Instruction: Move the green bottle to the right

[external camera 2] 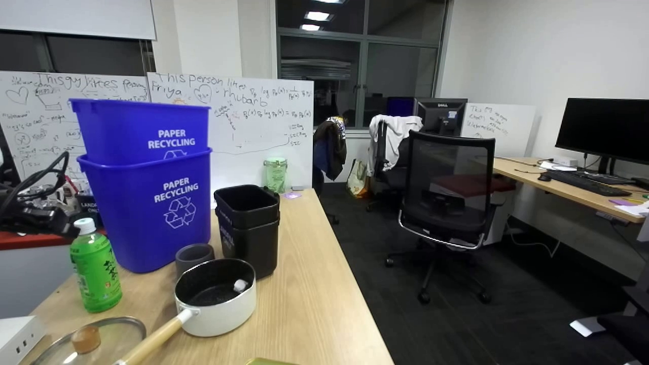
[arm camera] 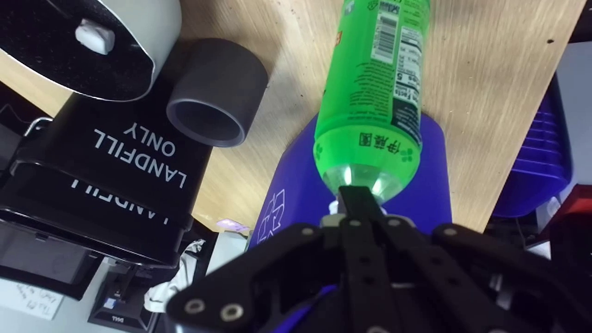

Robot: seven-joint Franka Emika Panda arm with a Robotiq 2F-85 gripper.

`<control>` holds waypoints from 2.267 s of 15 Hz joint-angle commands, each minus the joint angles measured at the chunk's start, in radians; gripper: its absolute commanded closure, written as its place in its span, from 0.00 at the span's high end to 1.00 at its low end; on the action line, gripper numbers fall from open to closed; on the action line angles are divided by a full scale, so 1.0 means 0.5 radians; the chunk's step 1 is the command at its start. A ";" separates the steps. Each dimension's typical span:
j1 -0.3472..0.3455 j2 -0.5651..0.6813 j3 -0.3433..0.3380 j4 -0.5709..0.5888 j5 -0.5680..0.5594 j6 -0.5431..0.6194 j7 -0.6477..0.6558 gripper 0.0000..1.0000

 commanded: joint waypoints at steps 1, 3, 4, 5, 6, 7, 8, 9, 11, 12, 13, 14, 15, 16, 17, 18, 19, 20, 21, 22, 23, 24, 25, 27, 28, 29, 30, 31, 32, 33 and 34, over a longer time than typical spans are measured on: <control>0.031 -0.150 -0.030 -0.075 0.030 0.001 -0.021 0.00; 0.040 -0.211 -0.046 -0.087 0.045 0.001 -0.023 0.00; 0.046 -0.231 -0.053 -0.093 0.057 0.001 -0.020 0.00; 0.053 -0.247 -0.058 -0.100 0.074 0.001 -0.015 0.00; 0.069 -0.253 -0.074 -0.099 0.081 0.001 -0.016 0.00; 0.072 -0.258 -0.072 -0.102 0.081 0.001 -0.016 0.26; 0.085 -0.243 -0.082 -0.102 0.089 0.000 -0.027 0.27; 0.033 -0.223 -0.044 -0.074 0.047 0.000 0.000 0.08; 0.050 -0.223 -0.050 -0.086 0.049 0.000 0.000 0.23; 0.052 -0.223 -0.051 -0.088 0.050 0.000 0.000 0.27; 0.052 -0.223 -0.052 -0.088 0.050 0.000 0.000 0.27; 0.052 -0.223 -0.054 -0.088 0.050 0.000 0.000 0.27; 0.052 -0.223 -0.055 -0.088 0.050 0.000 0.000 0.27; 0.052 -0.223 -0.056 -0.088 0.050 0.000 0.000 0.27; 0.053 -0.223 -0.056 -0.088 0.050 0.000 0.000 0.27; 0.053 -0.223 -0.056 -0.088 0.050 0.000 0.000 0.27; 0.053 -0.223 -0.056 -0.088 0.050 0.000 0.000 0.27; 0.053 -0.223 -0.056 -0.088 0.050 0.000 0.000 0.27; 0.053 -0.223 -0.056 -0.088 0.050 0.000 0.000 0.27; 0.052 -0.180 -0.052 -0.068 0.050 0.000 0.013 0.52; 0.058 -0.146 -0.058 -0.048 0.050 -0.003 0.025 0.53; 0.054 -0.102 -0.048 -0.026 0.054 -0.004 0.049 0.58; 0.039 -0.064 -0.024 -0.008 0.050 -0.005 0.075 0.66; 0.008 0.027 0.037 0.045 0.025 0.003 0.155 0.80; -0.005 0.076 0.059 0.080 0.008 0.002 0.196 0.86; -0.021 0.127 0.082 0.120 -0.025 0.006 0.233 0.93; -0.025 0.185 0.082 0.162 -0.063 0.002 0.263 0.98; -0.032 0.235 0.082 0.197 -0.100 0.000 0.282 1.00; -0.043 0.275 0.079 0.228 -0.140 0.002 0.296 1.00; -0.054 0.309 0.073 0.252 -0.165 0.002 0.306 1.00; -0.062 0.341 0.061 0.277 -0.185 -0.003 0.324 1.00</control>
